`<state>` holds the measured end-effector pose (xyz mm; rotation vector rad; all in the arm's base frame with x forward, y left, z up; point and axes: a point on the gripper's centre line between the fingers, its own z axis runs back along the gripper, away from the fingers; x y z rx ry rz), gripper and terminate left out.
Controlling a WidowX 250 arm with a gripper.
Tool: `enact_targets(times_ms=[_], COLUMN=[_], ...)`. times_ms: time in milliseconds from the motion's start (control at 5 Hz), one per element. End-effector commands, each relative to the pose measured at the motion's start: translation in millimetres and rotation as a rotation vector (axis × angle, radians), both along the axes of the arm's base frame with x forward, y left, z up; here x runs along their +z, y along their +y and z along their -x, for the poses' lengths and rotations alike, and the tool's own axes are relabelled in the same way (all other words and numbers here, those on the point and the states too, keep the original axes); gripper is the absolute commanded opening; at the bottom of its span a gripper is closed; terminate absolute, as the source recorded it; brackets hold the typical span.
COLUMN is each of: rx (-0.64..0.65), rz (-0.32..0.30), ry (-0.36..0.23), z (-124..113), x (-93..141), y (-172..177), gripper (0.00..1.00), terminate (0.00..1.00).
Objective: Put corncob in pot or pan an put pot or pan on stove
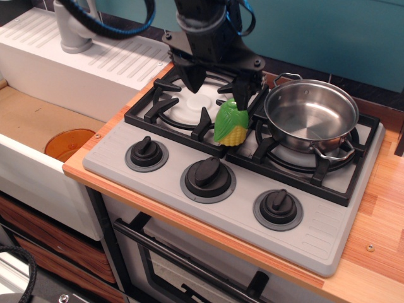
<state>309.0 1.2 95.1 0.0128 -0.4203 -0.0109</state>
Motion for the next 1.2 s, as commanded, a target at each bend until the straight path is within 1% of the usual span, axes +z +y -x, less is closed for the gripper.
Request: enact_targets(times_ms=[0,800,1000], rx=[0.019,0.023,0.029], rz=[0.008,0.037,0.033], ry=[-0.060,-0.124,-0.127], z=[-6.3,-14.2,-15.2], x=[-8.3,-46.6,-53.3], y=[-3.2,-12.5,-15.0], gripper=[1.00,1.00,1.00], terminate=[0.00,0.00,0.00])
